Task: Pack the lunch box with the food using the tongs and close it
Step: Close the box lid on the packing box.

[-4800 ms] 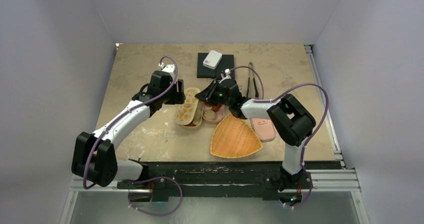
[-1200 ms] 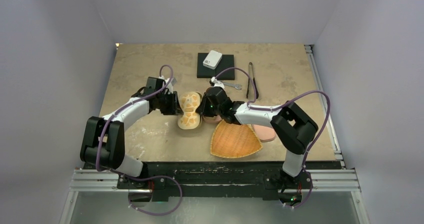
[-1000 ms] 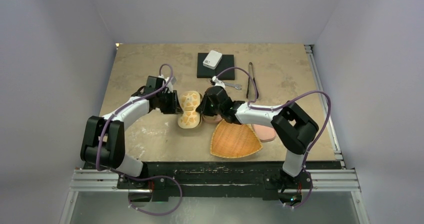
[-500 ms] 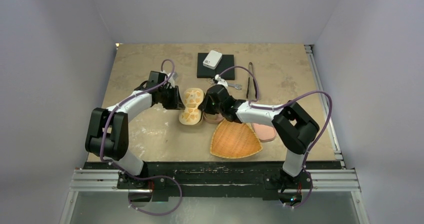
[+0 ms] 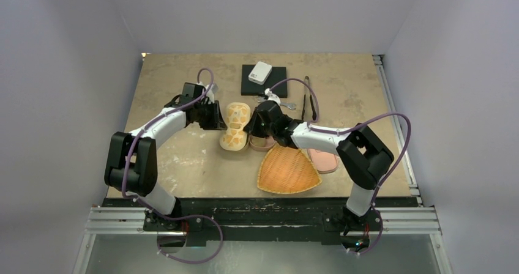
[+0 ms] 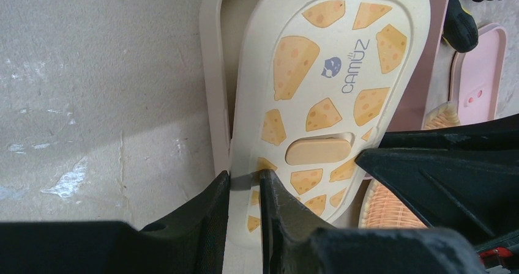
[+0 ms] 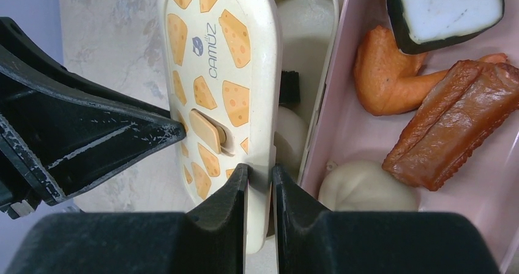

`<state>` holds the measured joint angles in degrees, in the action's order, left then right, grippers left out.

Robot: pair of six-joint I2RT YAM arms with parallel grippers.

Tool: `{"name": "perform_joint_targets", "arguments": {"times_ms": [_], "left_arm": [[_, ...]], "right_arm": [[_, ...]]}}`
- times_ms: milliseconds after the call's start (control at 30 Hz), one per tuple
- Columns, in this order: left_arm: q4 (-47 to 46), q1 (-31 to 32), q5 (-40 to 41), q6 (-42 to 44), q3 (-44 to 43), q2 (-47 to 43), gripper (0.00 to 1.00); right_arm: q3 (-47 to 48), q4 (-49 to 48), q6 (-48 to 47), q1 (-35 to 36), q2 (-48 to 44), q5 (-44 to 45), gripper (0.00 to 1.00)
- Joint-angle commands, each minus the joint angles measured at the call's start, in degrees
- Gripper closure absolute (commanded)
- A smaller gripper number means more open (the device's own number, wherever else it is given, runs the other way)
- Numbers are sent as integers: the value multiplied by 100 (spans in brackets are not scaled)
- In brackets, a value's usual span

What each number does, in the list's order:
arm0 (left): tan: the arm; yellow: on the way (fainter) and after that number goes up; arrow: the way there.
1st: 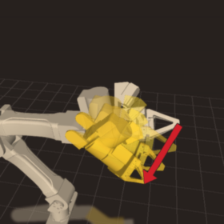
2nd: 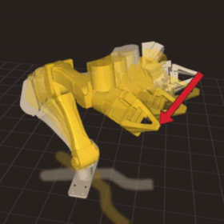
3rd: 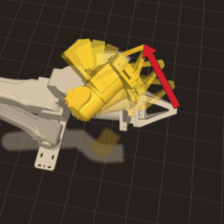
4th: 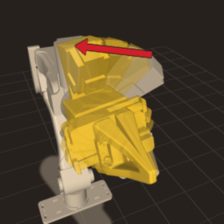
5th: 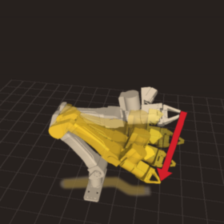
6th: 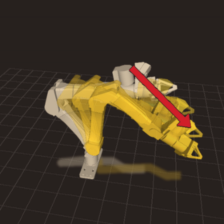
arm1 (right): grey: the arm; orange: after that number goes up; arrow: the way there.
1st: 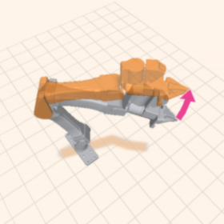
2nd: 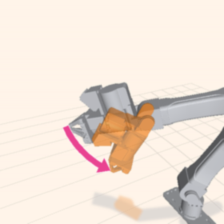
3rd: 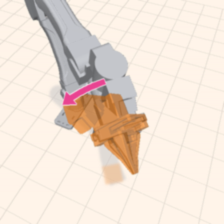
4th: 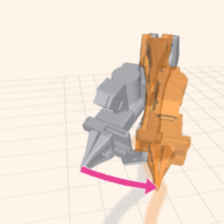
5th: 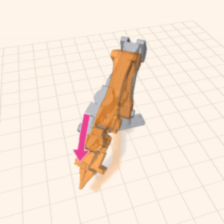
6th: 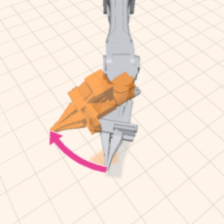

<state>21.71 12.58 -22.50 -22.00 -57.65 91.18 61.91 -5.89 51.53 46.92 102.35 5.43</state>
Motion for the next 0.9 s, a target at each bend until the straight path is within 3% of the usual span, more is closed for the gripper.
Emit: {"name": "perform_joint_targets", "arguments": {"times_ms": [0,533,867], "left_arm": [[-345,254,-782,-348,-399,-241,79],[-80,307,-1083,-608,-594,-364,79],[-207,307,-953,-638,-716,-161,79]], "right_arm": [[243,-178,4,111,-245,-534,85],[220,-481,6,-104,-306,-1514,85],[310,-314,-142,-214,-435,-1164,85]]}}
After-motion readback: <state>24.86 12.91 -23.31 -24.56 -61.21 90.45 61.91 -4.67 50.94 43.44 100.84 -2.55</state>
